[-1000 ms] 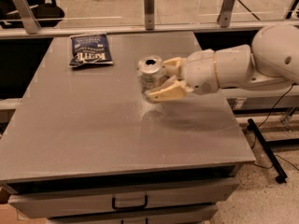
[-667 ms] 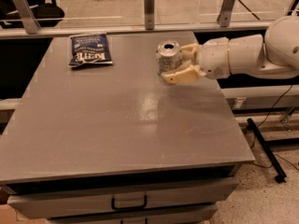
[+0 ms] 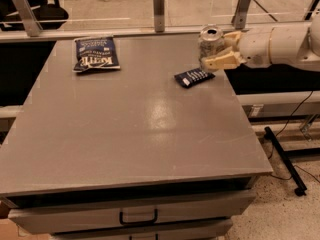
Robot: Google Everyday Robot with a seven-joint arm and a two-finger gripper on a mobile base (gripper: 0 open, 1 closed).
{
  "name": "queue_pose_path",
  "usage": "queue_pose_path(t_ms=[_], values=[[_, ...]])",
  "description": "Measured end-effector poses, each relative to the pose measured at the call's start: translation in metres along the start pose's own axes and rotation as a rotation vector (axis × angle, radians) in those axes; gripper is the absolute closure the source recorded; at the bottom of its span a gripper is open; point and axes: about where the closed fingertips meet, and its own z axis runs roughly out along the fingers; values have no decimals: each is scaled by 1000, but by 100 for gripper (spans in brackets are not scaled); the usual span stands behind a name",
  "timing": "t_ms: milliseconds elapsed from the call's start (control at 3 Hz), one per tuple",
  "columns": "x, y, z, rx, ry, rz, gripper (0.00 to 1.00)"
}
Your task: Move 7up can near rxbar blueberry
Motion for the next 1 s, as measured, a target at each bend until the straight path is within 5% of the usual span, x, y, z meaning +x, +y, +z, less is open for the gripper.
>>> queue_pose_path(t_ms=[667, 1000], values=[[51, -5, -23, 56, 100, 107, 100], [66, -2, -13, 35, 117, 143, 82]])
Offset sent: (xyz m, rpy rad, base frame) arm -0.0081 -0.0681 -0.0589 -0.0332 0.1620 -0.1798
